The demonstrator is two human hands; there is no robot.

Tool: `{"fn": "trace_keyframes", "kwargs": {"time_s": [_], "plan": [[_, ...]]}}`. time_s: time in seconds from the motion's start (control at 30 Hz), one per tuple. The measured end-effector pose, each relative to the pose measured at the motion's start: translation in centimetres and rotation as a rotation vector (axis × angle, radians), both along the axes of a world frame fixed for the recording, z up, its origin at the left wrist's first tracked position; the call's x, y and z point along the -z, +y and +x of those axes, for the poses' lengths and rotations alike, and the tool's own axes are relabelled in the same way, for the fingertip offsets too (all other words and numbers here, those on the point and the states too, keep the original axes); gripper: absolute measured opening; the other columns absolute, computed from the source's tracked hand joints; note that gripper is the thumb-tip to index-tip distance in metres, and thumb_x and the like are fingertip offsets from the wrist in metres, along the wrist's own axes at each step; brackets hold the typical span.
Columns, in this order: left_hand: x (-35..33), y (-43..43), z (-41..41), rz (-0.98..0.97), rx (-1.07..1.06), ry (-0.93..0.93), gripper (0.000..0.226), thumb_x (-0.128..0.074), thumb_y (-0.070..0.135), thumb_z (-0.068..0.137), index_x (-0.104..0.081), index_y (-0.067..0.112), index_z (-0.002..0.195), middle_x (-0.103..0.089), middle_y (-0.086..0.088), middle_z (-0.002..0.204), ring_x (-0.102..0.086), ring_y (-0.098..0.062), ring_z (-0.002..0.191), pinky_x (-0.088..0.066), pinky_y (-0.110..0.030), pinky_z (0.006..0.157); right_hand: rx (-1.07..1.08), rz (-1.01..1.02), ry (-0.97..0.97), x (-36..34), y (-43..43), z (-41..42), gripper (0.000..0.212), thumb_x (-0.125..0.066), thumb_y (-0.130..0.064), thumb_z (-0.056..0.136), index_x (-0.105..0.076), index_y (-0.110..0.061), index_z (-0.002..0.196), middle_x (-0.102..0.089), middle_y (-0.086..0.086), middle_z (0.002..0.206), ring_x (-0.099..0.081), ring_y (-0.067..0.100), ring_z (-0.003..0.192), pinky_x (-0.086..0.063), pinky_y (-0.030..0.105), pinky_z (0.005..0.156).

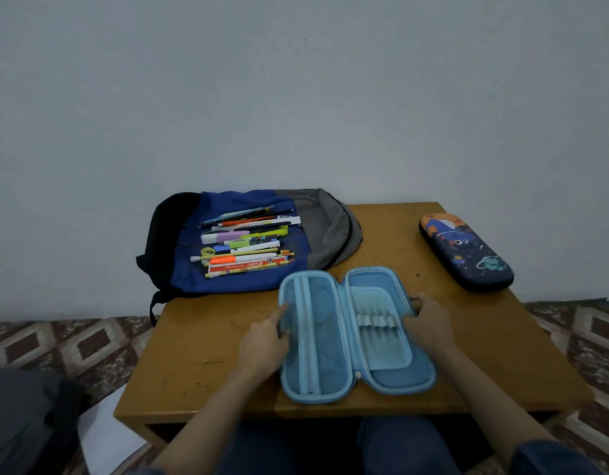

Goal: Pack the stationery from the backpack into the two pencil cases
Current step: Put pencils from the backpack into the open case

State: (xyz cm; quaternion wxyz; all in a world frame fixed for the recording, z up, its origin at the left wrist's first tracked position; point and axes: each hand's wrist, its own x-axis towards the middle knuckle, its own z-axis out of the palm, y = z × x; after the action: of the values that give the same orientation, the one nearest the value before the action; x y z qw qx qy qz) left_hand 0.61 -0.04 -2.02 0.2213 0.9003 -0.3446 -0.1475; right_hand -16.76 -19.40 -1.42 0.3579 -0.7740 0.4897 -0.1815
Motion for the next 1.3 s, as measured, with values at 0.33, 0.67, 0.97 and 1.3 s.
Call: {"fn": "trace_keyframes", "kwargs": {"time_s": [0.33, 0.67, 0.97, 1.3], "plan": [[3.0, 1.7, -0.1, -0.190, 0.071, -0.202, 0.055, -0.027, 0.048, 0.091, -0.038, 0.027, 0.141, -0.031, 0.002, 0.148, -0.030, -0.016, 0.132, -0.025, -0.033, 0.105, -0.437, -0.339, -0.006, -2.3, 5.0, 2.6, 0.029, -0.065, -0.020, 0.085, -0.064, -0.010, 0.112, -0.062, 0.004, 0.117, -0.050, 0.020, 0.117, -0.034, 0.023, 0.095], [3.1, 1.9, 0.0, -0.176, 0.046, -0.158, 0.050, -0.046, 0.042, 0.094, -0.034, 0.034, 0.142, -0.020, 0.013, 0.154, -0.028, -0.011, 0.135, -0.016, -0.035, 0.110, -0.889, -0.329, 0.362, -2.5, 10.2, 3.5, 0.068, -0.070, -0.047, 0.076, -0.045, -0.024, 0.136, -0.036, -0.006, 0.146, -0.029, 0.015, 0.132, -0.020, 0.027, 0.109], [3.2, 1.9, 0.1, -0.184, 0.079, -0.155, 0.051, -0.041, 0.039, 0.097, -0.027, 0.031, 0.145, -0.020, 0.017, 0.153, -0.022, -0.005, 0.140, -0.013, -0.034, 0.113, -0.868, -0.513, 0.351, -1.0, 10.5, 3.6, 0.067, -0.062, -0.053, 0.079, -0.043, -0.022, 0.136, -0.046, -0.003, 0.137, -0.037, 0.017, 0.125, -0.021, 0.029, 0.107], [3.1, 1.9, 0.2, -0.186, 0.060, -0.137, 0.047, -0.041, 0.038, 0.097, -0.031, 0.033, 0.143, -0.023, 0.019, 0.151, -0.026, -0.004, 0.138, -0.012, -0.032, 0.111, -0.760, -0.538, 0.276, -0.9, 9.5, 5.3, 0.048, -0.062, -0.047, 0.082, -0.058, -0.016, 0.118, -0.062, 0.000, 0.117, -0.050, 0.017, 0.112, -0.026, 0.024, 0.102]]}}
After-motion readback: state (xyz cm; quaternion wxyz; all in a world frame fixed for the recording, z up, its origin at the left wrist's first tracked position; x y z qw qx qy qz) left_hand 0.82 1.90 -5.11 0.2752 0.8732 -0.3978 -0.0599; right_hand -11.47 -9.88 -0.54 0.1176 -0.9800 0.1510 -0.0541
